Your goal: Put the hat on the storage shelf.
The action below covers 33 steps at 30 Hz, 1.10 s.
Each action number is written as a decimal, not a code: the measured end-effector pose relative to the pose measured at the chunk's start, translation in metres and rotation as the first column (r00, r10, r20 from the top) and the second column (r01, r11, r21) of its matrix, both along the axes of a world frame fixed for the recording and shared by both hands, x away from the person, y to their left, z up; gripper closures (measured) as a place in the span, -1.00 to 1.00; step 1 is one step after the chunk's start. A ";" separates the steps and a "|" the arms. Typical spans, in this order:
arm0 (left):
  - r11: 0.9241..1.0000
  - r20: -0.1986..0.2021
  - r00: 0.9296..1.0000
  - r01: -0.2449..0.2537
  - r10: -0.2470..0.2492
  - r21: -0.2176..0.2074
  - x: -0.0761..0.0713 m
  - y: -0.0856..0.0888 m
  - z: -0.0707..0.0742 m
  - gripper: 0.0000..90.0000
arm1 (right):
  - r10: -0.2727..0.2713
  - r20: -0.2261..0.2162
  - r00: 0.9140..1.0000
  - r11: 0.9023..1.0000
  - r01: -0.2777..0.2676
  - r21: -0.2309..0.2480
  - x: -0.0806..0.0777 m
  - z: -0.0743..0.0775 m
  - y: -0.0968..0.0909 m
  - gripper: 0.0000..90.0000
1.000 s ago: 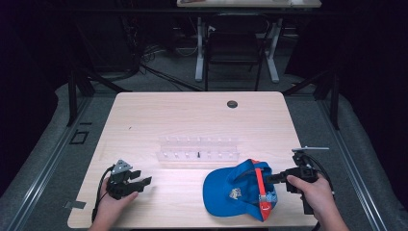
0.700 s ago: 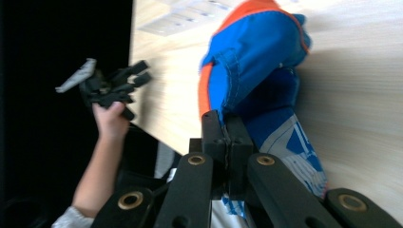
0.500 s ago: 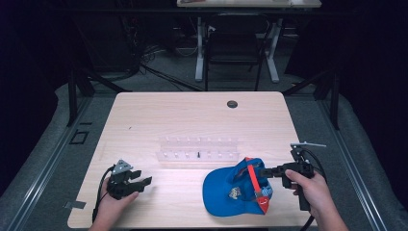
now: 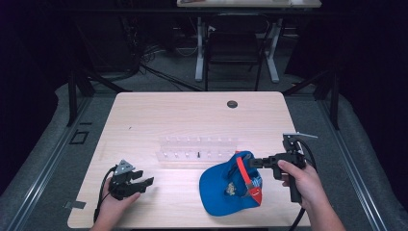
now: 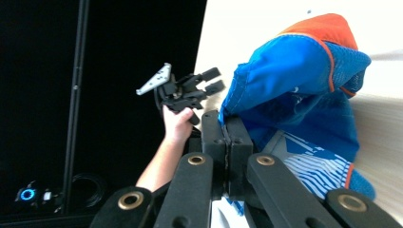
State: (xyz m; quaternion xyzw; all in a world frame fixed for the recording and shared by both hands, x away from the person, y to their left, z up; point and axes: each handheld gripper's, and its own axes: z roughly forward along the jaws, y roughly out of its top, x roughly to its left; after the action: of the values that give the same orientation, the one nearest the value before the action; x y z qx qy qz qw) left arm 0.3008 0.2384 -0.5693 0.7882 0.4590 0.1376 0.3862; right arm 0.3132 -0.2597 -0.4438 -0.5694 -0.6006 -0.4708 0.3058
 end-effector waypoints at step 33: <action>0.999 0.004 1.000 0.030 -0.030 -0.014 -0.002 -0.008 0.002 -0.05 | 0.085 0.053 0.995 0.988 -0.091 0.128 0.015 0.047 0.059 1.00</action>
State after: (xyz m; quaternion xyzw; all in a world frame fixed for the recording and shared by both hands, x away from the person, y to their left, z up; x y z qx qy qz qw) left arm 0.2987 0.2301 -0.5676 0.7919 0.4472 0.1300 0.3949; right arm 0.3277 -0.2005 -0.3964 -0.5098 -0.6003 -0.5084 0.3483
